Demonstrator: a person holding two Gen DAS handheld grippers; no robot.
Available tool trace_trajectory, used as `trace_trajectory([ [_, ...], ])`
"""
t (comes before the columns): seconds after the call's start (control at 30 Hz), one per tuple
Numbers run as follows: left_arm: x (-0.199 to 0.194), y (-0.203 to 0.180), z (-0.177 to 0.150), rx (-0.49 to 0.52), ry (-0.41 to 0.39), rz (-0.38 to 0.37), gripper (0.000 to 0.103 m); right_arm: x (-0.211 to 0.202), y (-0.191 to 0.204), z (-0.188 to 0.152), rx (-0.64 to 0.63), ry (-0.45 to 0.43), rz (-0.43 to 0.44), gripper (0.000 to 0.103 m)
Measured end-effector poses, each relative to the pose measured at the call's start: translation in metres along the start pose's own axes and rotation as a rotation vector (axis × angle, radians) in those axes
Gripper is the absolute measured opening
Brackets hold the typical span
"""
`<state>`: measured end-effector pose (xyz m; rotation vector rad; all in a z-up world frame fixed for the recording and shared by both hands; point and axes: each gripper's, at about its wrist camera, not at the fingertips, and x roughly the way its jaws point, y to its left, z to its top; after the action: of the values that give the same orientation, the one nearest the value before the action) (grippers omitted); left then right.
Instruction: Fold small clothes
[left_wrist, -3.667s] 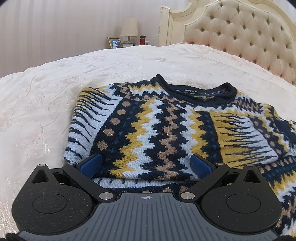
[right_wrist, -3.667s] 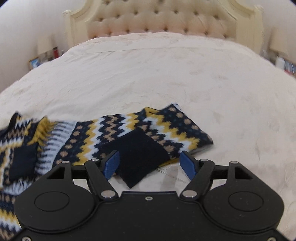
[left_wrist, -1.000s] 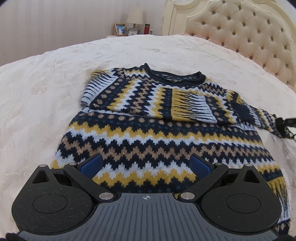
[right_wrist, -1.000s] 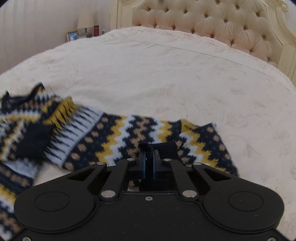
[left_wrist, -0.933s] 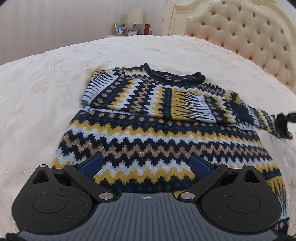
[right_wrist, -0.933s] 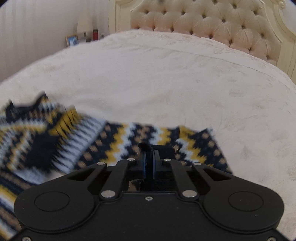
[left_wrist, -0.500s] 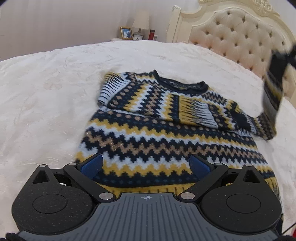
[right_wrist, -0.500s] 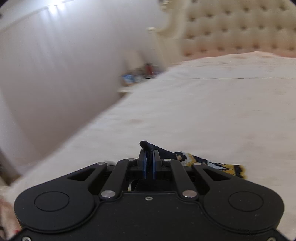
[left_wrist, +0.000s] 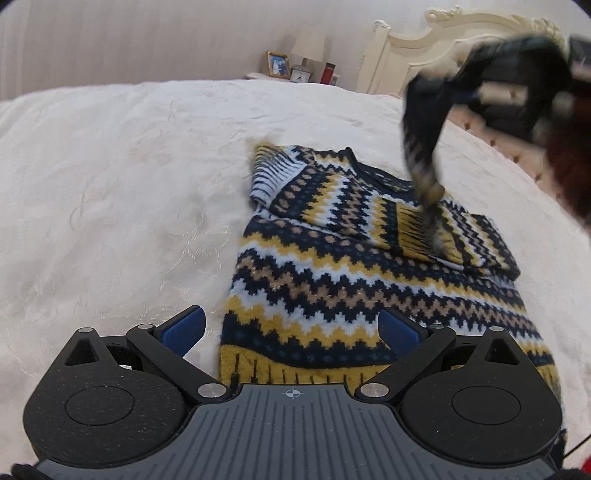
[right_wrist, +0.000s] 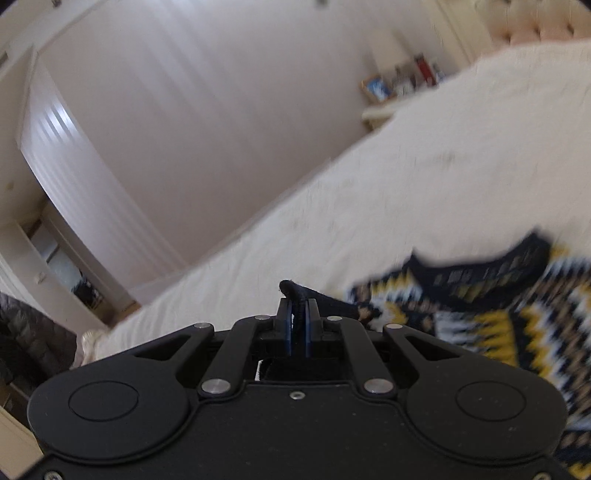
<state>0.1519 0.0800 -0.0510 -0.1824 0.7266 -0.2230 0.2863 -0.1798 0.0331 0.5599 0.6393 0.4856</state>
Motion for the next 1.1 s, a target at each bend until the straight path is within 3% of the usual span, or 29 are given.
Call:
trace_trajectory([
  [0.07, 0.002, 0.005, 0.000, -0.028, 0.003, -0.023, 0.101, 0.011, -0.003, -0.015, -0.030, 0.031, -0.015, 0.024],
  [0.13, 0.006, 0.008, 0.001, -0.052, 0.005, -0.048, 0.101, 0.020, -0.006, -0.029, -0.063, 0.053, -0.039, 0.026],
  [0.17, 0.008, 0.009, 0.002, -0.061, 0.005, -0.063, 0.101, 0.020, -0.011, -0.036, -0.079, 0.062, -0.046, 0.035],
  [0.2, 0.011, 0.010, 0.003, -0.066, 0.006, -0.082, 0.101, 0.020, -0.013, -0.041, -0.095, 0.061, -0.058, 0.053],
  [0.27, 0.016, 0.008, 0.007, -0.063, 0.012, -0.101, 0.101, 0.015, -0.020, -0.048, -0.123, 0.040, -0.077, 0.066],
  [0.67, 0.065, -0.034, 0.055, 0.030, -0.035, -0.079, 0.101, -0.079, -0.116, -0.063, -0.135, -0.166, -0.357, 0.070],
  [0.8, 0.080, -0.041, 0.063, 0.017, -0.027, -0.079, 0.101, -0.086, -0.141, -0.064, -0.136, -0.205, -0.385, 0.070],
  [0.9, 0.091, -0.048, 0.070, 0.060, -0.025, -0.057, 0.093, -0.085, -0.154, -0.063, -0.145, -0.214, -0.384, 0.070],
  [1.1, 0.121, -0.039, 0.095, 0.138, -0.022, 0.066, 0.092, -0.079, -0.175, -0.067, -0.139, -0.215, -0.356, 0.070],
])
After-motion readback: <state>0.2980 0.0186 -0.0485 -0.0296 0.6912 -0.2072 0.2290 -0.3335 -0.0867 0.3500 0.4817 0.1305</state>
